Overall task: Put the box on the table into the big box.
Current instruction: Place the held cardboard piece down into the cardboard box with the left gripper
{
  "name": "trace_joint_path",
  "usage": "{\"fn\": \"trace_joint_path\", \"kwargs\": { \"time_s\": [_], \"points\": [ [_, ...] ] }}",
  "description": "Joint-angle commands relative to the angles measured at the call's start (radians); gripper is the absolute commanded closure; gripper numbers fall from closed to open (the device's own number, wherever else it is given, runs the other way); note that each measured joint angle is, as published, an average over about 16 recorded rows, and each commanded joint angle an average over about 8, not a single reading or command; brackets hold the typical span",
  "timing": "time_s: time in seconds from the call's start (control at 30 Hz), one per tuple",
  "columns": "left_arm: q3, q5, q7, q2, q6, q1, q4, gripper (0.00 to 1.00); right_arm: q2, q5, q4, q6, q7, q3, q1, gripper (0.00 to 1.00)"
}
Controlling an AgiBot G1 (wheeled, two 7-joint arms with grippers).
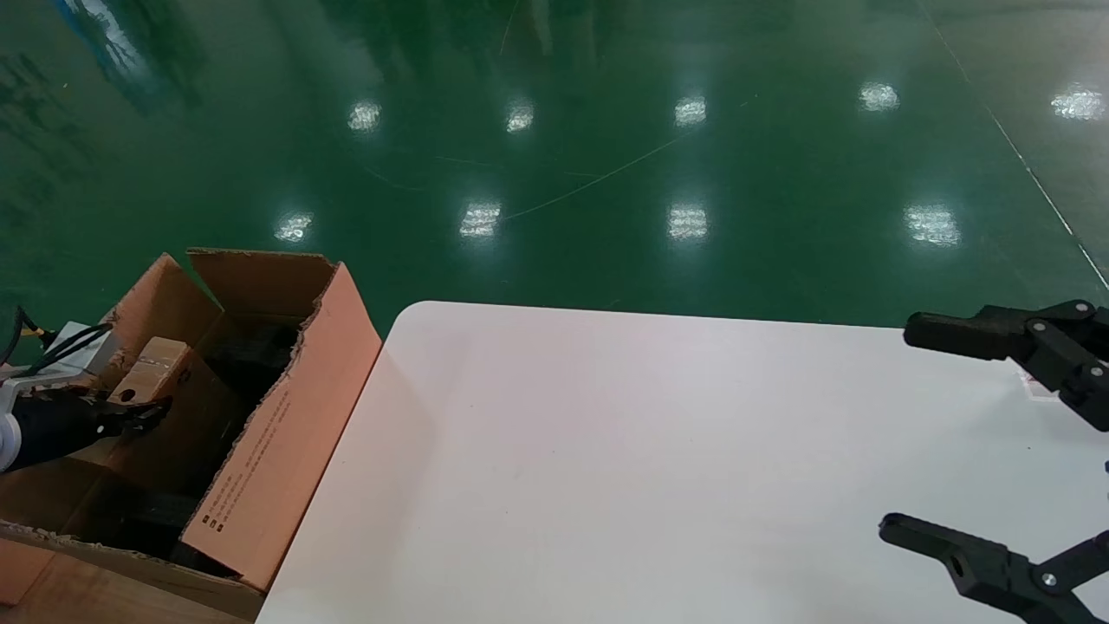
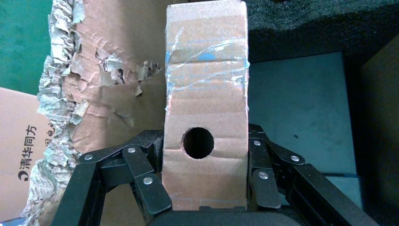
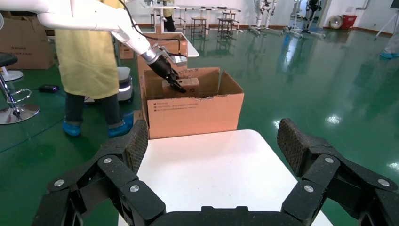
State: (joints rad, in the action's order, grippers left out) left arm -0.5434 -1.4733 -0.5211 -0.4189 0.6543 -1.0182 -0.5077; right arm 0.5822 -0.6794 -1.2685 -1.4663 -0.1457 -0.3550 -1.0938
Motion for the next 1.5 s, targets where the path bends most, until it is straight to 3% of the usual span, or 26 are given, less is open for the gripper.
{"fn": "trace_joint_path", "kwargs": {
  "time_s": [0.03, 0.23, 0.27, 0.3, 1.5],
  "points": [
    [-0.002, -0.006, 0.012, -0.008, 0.006, -0.016, 0.019, 0.86, 0.0, 0.0, 0.0, 0.0, 0.0, 0.0, 0.0, 0.0],
    [0.003, -0.005, 0.051, -0.022, 0.027, -0.06, 0.06, 0.11, 0.0, 0.0, 0.0, 0.0, 0.0, 0.0, 0.0, 0.0],
    [0.004, -0.004, 0.058, -0.023, 0.031, -0.066, 0.065, 0.02, 0.0, 0.0, 0.0, 0.0, 0.0, 0.0, 0.0, 0.0],
    [0.006, -0.002, 0.065, -0.024, 0.035, -0.073, 0.07, 0.0, 0.0, 0.0, 0.0, 0.0, 0.0, 0.0, 0.0, 0.0],
    [0.032, 0.012, 0.288, -0.079, 0.044, -0.215, 0.294, 0.0, 0.0, 0.0, 0.0, 0.0, 0.0, -0.001, 0.0, 0.0]
  ]
}}
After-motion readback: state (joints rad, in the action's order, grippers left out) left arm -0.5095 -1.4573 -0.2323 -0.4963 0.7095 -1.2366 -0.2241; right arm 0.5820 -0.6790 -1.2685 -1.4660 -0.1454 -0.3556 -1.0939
